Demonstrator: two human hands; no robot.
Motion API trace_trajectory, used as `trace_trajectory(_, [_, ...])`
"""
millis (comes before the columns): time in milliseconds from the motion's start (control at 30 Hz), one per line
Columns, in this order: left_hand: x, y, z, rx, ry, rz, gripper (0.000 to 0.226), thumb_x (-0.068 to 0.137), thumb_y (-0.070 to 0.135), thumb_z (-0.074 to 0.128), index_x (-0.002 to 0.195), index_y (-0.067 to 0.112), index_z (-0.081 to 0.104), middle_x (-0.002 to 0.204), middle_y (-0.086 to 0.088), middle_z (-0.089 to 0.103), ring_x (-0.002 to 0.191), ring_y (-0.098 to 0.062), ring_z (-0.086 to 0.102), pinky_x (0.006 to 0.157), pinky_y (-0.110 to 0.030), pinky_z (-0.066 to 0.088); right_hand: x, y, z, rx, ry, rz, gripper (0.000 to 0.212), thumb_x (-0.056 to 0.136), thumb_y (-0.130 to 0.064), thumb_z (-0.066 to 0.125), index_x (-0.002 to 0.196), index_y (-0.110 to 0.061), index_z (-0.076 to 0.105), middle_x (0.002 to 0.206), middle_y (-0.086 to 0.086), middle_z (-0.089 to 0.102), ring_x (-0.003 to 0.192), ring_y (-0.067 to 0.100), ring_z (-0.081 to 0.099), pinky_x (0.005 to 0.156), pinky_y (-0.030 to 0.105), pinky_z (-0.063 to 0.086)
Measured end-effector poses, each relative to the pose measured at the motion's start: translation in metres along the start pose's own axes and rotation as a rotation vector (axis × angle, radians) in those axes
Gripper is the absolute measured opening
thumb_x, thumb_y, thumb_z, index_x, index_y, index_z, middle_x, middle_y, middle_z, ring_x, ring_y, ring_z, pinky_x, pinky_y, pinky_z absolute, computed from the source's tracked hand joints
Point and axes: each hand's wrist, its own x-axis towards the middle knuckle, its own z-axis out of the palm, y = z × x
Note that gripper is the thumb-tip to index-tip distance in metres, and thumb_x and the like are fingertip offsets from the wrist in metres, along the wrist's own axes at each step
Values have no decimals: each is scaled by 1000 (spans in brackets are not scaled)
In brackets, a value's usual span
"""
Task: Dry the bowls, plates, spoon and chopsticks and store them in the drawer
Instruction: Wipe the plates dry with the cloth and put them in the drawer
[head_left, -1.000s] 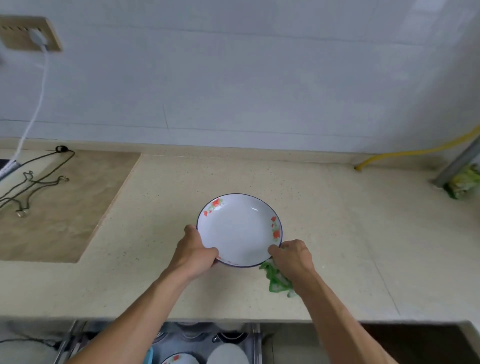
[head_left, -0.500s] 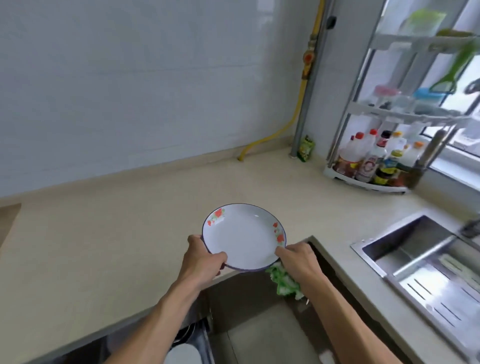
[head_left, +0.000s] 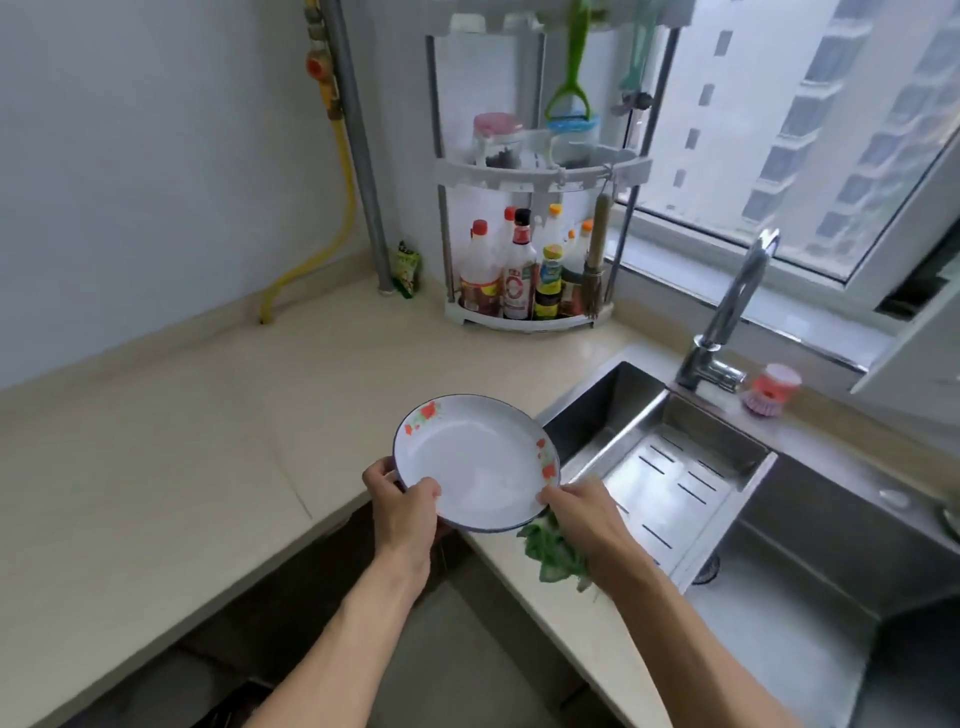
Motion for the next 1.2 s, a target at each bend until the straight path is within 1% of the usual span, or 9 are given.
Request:
trace_trajectory(100, [4, -3, 46, 126, -4, 49, 47, 88, -7, 42, 121, 24, 31, 108, 0, 50, 90, -13, 52, 56, -28, 53, 15, 18, -27, 126, -10, 83, 25, 92, -9, 51, 78, 5, 66, 67, 17, 72, 59, 31, 71, 47, 27, 51])
trace_trajectory(267, [20, -3, 112, 429, -56, 173, 49, 88, 0, 41, 131, 22, 46, 119, -4, 58, 99, -24, 53, 86, -36, 51, 45, 48, -54, 96, 138, 143, 40, 83, -44, 53, 64, -12, 64, 70, 12, 68, 65, 27, 64, 67, 37, 54])
trace_trajectory(433, [38, -7, 158, 690, -253, 488, 54, 90, 8, 41, 141, 23, 48, 115, -3, 64, 99, -30, 59, 88, -45, 58, 60, 61, -81, 75, 344, 258, 34, 85, -27, 57, 54, -17, 48, 58, 2, 52, 63, 27, 55, 61, 31, 41])
trace_trajectory(667, [51, -12, 193, 945, -466, 818, 54, 97, 8, 47, 150, 12, 39, 90, -12, 61, 69, -21, 53, 58, -27, 47, 76, 64, -101, 161, 415, 292, 20, 83, -26, 56, 99, -18, 63, 91, 1, 65, 88, 23, 62, 85, 38, 54])
trace_trajectory(833, [52, -7, 204, 901, -438, 660, 60, 95, 3, 47, 152, 18, 38, 105, -3, 59, 82, -19, 56, 76, -37, 60, 83, 50, -111, 261, 413, 174, 32, 98, -14, 50, 125, -18, 34, 85, 4, 58, 63, 12, 57, 42, 15, 44])
trace_trajectory(967, [49, 2, 206, 735, -373, 371, 47, 98, 10, 48, 143, 24, 52, 114, 3, 62, 96, -20, 60, 81, -39, 60, 102, 31, -116, 342, 294, -29, 37, 99, -6, 50, 128, -28, 41, 119, 8, 60, 88, 20, 70, 76, 35, 62])
trace_trajectory(1067, [45, 7, 205, 628, -373, 286, 30, 103, 28, 50, 128, 23, 66, 105, 2, 72, 92, -19, 67, 76, -34, 59, 115, 12, -110, 60, 199, -238, 44, 102, -7, 44, 144, -21, 45, 147, 1, 39, 124, 20, 51, 98, 12, 44])
trace_trajectory(1133, [44, 11, 203, 594, -359, 275, 29, 103, 31, 50, 123, 26, 69, 102, 4, 74, 91, -17, 69, 69, -26, 55, 121, 1, -100, -120, 160, -299, 57, 102, -8, 37, 157, -13, 22, 164, 7, 16, 148, 25, 23, 115, 22, 21])
trace_trajectory(1200, [45, 17, 203, 634, -354, 314, 28, 103, 34, 50, 123, 29, 69, 104, 4, 74, 91, -16, 70, 64, -18, 51, 118, -6, -88, -124, 73, -336, 63, 102, -14, 34, 160, -16, 7, 165, 10, 18, 148, 26, 25, 116, 29, 22])
